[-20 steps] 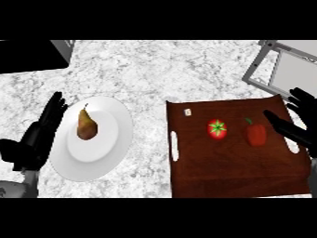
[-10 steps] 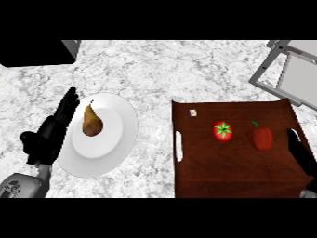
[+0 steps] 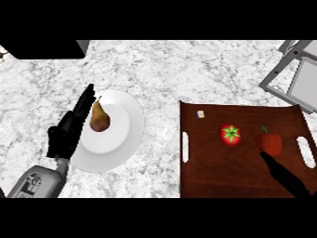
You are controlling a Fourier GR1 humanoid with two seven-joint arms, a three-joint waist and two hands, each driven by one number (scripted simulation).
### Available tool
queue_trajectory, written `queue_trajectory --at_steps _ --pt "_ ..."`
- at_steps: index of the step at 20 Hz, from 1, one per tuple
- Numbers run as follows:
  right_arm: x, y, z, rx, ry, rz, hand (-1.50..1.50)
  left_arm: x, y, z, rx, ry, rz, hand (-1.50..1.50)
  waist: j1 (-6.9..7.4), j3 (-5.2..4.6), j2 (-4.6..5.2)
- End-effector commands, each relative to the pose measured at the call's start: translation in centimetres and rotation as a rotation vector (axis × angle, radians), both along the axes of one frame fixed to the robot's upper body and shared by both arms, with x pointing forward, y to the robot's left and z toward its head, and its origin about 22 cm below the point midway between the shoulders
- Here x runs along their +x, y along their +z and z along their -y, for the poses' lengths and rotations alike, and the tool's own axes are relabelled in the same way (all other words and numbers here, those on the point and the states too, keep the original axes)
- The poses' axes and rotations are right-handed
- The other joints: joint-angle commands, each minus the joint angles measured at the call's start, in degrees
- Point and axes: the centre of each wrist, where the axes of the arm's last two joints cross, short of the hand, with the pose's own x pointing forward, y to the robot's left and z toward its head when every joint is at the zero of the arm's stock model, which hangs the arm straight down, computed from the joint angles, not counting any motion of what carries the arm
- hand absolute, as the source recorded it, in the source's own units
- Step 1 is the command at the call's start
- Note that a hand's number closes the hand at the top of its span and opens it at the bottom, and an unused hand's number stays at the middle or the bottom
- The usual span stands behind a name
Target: Pick the tomato from the tray and place it in the tiered shelf
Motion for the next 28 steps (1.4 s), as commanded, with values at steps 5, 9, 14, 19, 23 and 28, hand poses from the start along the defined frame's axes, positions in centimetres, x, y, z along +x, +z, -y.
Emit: queue_trajectory --at_steps 5,9,14,19,23,28 --pt "0.7 4.8 -0.4 -0.033 0.106 -0.282 -1.50 0.5 0.5 0.3 0.004 -0.032 -0.015 0.00 1.61 -0.30 0.30" --pt "0.8 6.9 -0.7 -0.064 0.207 -0.515 -1.50 0.2 0.8 1.2 0.012 -0.023 0.022 0.00 1.78 -0.25 0.05" --pt "2.6 10.3 -2.5 -0.136 0.188 -0.723 -1.50 0.8 0.5 0.6 -0.002 -0.029 -0.014 0.00 1.98 -0.28 0.29" --pt "4.4 13.2 -6.0 -0.135 0.216 -0.783 -1.50 0.6 -0.2 0.7 -0.007 -0.034 -0.006 0.00 1.26 -0.04 0.05" --pt "5.6 12.8 -9.0 -0.132 0.200 -0.756 -1.50 0.1 0.1 1.7 -0.023 -0.017 -0.013 0.00 1.28 0.02 -0.02" --pt "5.6 13.7 -9.8 -0.148 0.197 -0.761 -1.50 -0.5 0.2 2.7 0.007 -0.018 0.007 0.00 0.89 0.07 -0.25"
